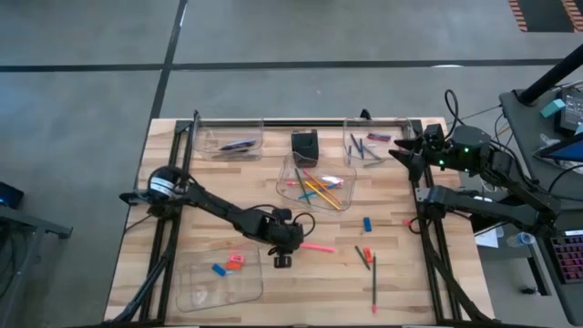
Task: Sort crayons/erasers/pens/pencils in bins
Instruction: Put the pink pencil into the middle transparent bin
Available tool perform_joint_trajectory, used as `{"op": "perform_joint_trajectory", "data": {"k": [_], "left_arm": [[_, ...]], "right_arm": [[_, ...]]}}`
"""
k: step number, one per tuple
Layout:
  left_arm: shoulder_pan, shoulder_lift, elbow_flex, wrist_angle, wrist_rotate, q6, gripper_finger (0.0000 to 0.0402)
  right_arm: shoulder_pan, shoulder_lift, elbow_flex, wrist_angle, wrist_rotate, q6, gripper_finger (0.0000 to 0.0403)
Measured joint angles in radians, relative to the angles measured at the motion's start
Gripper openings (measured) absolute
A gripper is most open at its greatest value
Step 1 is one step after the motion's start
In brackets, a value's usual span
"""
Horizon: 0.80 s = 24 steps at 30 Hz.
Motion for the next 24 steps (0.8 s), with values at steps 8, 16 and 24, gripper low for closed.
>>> {"op": "perform_joint_trajectory", "data": {"k": [8,16,24], "left_arm": [[0.019,0.059,0.004,0.009,0.049,-0.001,0.0152],[-0.010,0.064,0.002,-0.032,0.059,-0.020,0.0064],[-0.012,0.066,0.000,-0.050,0.105,-0.023,0.0007]], "right_arm": [[0.000,0.000,0.000,0.000,0.000,0.000,0.0224],[0.000,0.000,0.000,0.000,0.000,0.007,0.0224],[0.000,0.000,0.000,0.000,0.000,0.007,0.0224]]}}
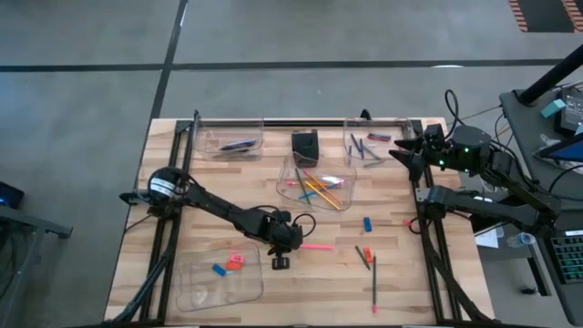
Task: Sort crayons/erasers/pens/pencils in bins
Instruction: Put the pink pencil into the middle transparent bin
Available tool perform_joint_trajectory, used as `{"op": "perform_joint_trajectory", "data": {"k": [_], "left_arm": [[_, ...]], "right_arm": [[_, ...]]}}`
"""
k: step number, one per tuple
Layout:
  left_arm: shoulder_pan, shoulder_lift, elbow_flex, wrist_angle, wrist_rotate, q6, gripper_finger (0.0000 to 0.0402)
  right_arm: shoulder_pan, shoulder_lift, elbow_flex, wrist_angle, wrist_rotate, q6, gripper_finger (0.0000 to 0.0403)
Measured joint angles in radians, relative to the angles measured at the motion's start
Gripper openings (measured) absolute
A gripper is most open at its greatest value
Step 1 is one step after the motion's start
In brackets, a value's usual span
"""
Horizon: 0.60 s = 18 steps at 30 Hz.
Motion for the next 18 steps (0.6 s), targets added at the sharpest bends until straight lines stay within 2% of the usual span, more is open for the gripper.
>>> {"op": "perform_joint_trajectory", "data": {"k": [18], "left_arm": [[-0.006,-0.060,0.067,-0.012,0.020,0.057,0.0001]], "right_arm": [[0.000,0.000,0.000,0.000,0.000,0.000,0.0224]]}}
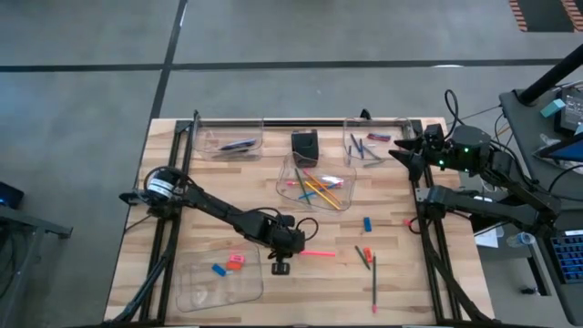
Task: Sort crayons/erasers/pens/pencils in bins
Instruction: Put the pink pencil into the middle transparent bin
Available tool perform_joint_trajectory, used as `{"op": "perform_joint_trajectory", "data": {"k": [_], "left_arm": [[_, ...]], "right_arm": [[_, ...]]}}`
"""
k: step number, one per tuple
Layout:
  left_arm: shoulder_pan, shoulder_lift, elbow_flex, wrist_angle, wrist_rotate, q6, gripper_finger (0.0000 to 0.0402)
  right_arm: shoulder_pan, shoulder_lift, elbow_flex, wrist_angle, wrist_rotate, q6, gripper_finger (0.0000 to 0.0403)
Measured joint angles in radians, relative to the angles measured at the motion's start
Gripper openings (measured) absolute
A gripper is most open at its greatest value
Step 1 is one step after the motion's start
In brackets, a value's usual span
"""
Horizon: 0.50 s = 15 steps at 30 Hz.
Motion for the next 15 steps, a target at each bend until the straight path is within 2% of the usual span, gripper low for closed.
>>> {"op": "perform_joint_trajectory", "data": {"k": [13,15], "left_arm": [[-0.001,-0.004,0.028,0.004,-0.016,0.023,0.0002],[-0.001,-0.004,0.029,0.004,-0.016,0.023,0.0002]], "right_arm": [[0.000,0.000,0.000,0.000,-0.001,0.001,0.0224],[0.000,0.000,0.000,-0.011,-0.038,0.031,0.0224]]}}
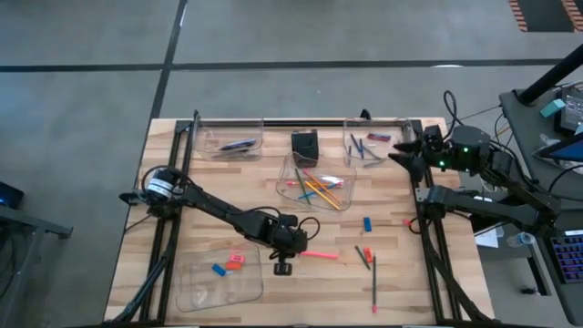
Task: Sort crayons/erasers/pens/pencils in bins
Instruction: Put the pink pencil into the middle transparent bin
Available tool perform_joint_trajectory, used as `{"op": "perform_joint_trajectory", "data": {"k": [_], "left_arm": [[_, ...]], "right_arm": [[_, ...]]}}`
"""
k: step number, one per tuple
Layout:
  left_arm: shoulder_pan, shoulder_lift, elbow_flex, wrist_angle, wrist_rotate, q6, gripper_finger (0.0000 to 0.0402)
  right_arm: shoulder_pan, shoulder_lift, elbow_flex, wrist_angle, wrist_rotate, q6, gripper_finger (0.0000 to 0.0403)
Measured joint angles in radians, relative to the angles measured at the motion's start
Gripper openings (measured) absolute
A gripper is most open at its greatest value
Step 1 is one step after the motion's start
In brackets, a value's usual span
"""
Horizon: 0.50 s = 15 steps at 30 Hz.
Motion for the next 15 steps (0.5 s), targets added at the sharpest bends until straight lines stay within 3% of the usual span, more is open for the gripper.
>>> {"op": "perform_joint_trajectory", "data": {"k": [7,12,15], "left_arm": [[-0.001,-0.001,0.001,0.001,-0.001,0.000,0.0001],[-0.001,-0.001,0.001,0.002,-0.001,-0.004,0.0000],[0.000,-0.001,0.000,0.003,-0.005,-0.005,0.0000]], "right_arm": [[0.012,-0.002,0.000,-0.006,-0.337,0.021,0.0224],[0.081,-0.026,-0.001,-0.009,-0.341,0.021,0.0224],[0.134,-0.029,-0.001,-0.009,-0.288,0.035,0.0224]]}}
